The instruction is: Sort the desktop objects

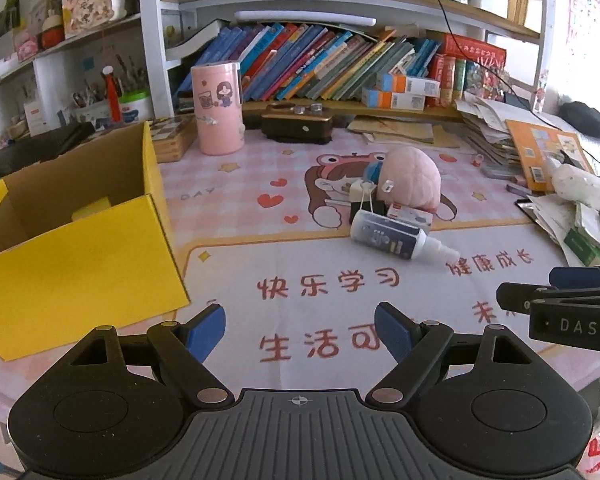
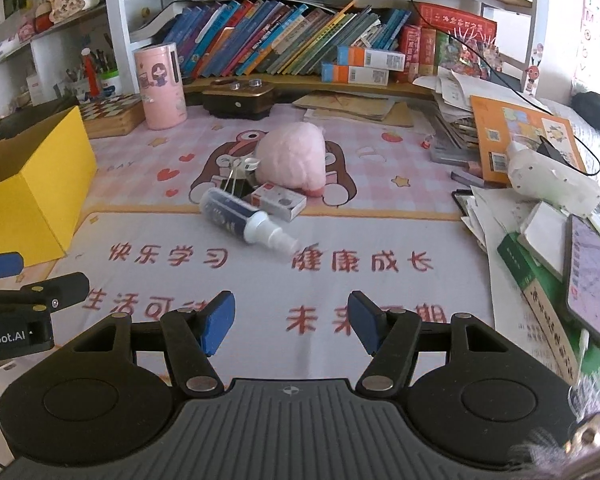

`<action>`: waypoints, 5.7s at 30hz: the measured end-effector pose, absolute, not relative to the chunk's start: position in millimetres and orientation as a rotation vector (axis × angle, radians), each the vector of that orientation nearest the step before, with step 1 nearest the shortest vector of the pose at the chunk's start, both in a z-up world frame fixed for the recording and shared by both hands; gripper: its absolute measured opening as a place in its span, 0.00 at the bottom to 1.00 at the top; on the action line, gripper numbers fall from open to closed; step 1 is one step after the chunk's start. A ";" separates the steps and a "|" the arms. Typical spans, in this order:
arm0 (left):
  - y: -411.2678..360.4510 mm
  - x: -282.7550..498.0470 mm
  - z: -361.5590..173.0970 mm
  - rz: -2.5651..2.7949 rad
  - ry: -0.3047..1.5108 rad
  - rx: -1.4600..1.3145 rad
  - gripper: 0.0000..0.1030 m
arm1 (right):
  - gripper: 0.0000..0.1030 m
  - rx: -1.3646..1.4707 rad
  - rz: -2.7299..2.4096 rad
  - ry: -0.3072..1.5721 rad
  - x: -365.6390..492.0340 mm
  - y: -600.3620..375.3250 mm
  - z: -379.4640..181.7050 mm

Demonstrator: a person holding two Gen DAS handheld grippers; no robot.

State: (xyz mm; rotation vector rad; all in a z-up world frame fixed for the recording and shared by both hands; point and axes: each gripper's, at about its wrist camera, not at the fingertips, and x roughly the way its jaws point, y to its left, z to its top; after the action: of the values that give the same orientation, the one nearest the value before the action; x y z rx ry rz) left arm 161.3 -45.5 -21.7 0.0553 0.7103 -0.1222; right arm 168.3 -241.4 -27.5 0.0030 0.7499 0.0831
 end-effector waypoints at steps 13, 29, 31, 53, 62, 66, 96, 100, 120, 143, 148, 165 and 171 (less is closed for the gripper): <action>-79.0 190.1 -20.6 -0.067 0.710 0.041 0.82 | 0.59 -0.009 0.157 0.736 211.8 -272.7 -26.9; -118.2 253.6 -35.2 -0.058 0.784 -0.070 0.81 | 0.59 -0.032 0.197 0.727 245.7 -307.8 -30.4; -123.9 265.3 -38.9 -0.056 0.791 -0.092 0.77 | 0.59 -0.037 0.198 0.725 247.0 -310.6 -30.6; -144.3 289.4 -61.6 -0.063 0.829 -0.001 0.36 | 0.59 -0.078 0.333 0.747 267.8 -300.1 -39.5; -138.2 302.7 -77.8 -0.044 0.873 -0.029 0.32 | 0.59 -0.088 0.371 0.769 278.8 -294.0 -46.1; -124.5 294.1 -73.4 -0.044 0.883 -0.074 0.30 | 0.59 -0.078 0.390 0.787 288.3 -290.3 -51.1; -49.6 205.7 -6.1 -0.014 0.747 -0.317 0.30 | 0.27 -0.162 0.522 0.825 323.9 -247.4 -73.3; -46.6 199.2 -5.0 -0.027 0.733 -0.339 0.30 | 0.27 -0.091 0.517 0.830 308.2 -250.3 -58.7; -24.2 162.8 -3.0 -0.081 0.704 -0.410 0.30 | 0.27 -0.045 0.575 0.801 230.1 -227.5 -6.0; 42.5 96.4 -4.2 -0.133 0.717 -0.448 0.30 | 0.27 -0.077 0.548 0.826 148.4 -159.9 -1.4; 56.7 77.9 -3.0 -0.145 0.722 -0.444 0.30 | 0.27 -0.074 0.543 0.823 125.8 -143.9 -1.3; 101.4 20.3 -5.2 -0.161 0.741 -0.417 0.30 | 0.27 -0.039 0.538 0.828 59.1 -97.0 -9.1; 115.1 8.4 -5.8 -0.146 0.734 -0.425 0.30 | 0.27 -0.046 0.553 0.826 48.5 -81.2 -8.7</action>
State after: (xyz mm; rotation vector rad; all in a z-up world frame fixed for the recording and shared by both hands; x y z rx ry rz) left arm 8.4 115.1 -5.8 -0.4254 0.7343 -0.1462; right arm 48.5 -81.2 -8.7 -0.0456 0.8263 0.5533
